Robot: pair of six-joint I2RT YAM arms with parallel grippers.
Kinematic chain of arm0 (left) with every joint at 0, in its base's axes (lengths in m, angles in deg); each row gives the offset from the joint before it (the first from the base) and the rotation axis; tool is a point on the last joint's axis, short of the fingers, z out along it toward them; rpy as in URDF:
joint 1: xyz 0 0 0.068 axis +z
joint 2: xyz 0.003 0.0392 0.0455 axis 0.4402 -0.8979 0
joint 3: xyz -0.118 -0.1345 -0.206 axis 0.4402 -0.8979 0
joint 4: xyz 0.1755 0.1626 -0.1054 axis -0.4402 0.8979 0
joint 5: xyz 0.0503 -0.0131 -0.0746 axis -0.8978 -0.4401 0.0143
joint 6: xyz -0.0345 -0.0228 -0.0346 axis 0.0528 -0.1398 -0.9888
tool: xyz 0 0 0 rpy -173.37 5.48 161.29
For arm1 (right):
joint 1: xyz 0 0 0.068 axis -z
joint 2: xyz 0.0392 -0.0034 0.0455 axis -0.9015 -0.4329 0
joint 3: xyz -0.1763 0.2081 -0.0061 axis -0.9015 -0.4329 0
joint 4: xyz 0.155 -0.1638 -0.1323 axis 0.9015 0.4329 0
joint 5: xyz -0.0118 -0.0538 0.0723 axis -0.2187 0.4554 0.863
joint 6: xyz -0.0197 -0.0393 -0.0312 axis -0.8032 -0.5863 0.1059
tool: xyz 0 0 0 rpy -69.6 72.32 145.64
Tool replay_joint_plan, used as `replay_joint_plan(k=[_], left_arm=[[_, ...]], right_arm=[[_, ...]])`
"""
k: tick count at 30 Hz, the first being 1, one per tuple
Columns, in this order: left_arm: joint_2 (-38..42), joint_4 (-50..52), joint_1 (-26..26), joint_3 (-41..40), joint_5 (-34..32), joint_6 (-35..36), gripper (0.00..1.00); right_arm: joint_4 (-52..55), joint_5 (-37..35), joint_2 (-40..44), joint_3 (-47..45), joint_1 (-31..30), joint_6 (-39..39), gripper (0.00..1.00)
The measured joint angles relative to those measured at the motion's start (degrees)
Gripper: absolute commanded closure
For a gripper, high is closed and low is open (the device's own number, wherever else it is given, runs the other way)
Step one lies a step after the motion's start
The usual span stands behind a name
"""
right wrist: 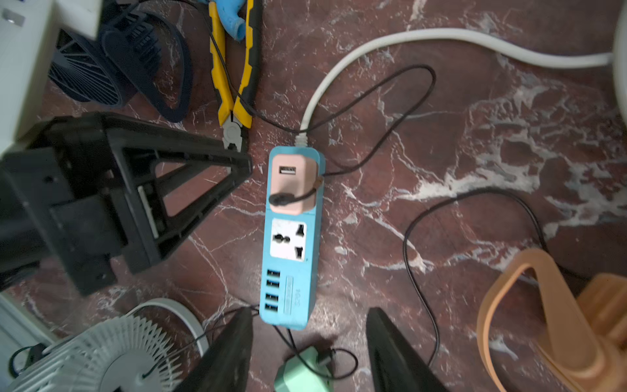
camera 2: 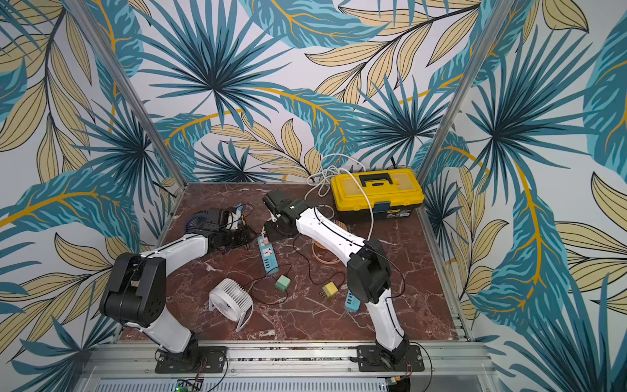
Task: Unplug the desk fan from the power strip
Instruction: Remove the plug from the socket.
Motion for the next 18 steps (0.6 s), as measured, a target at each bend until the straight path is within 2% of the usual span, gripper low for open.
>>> replay_joint_plan(k=[8, 18], left_arm=[[-4.0, -0.7, 0.0, 0.0, 1.3, -1.2, 0.46], [-5.5, -1.0, 0.0, 0.0, 1.9, -1.3, 0.46]], right_arm=[[0.0, -2.5, -8.5, 6.4, -1.5, -1.1, 0.49], [-0.3, -3.1, -12.1, 9.3, -1.7, -1.1, 0.58]])
